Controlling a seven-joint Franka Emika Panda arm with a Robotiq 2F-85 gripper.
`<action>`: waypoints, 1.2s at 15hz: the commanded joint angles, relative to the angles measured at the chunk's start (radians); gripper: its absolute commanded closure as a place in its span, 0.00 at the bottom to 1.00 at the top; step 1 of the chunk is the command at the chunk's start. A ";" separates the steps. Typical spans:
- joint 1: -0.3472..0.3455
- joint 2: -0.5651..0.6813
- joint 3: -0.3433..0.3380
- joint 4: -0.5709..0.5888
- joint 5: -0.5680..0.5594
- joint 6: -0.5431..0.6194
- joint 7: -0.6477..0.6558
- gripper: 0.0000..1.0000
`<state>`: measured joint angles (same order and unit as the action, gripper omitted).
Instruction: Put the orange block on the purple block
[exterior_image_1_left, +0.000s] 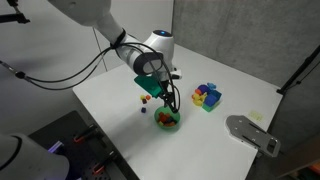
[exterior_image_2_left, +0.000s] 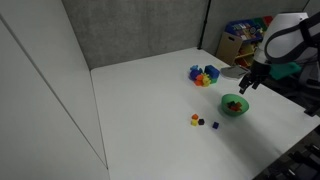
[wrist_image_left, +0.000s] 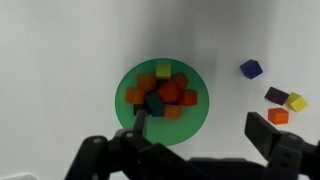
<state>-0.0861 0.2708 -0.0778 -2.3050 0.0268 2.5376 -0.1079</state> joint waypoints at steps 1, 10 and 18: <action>-0.010 0.083 -0.010 0.034 -0.012 0.060 0.026 0.00; -0.034 0.280 0.003 0.108 0.001 0.197 0.009 0.00; -0.067 0.397 0.028 0.190 0.003 0.221 -0.008 0.00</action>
<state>-0.1236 0.6269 -0.0720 -2.1592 0.0269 2.7555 -0.1032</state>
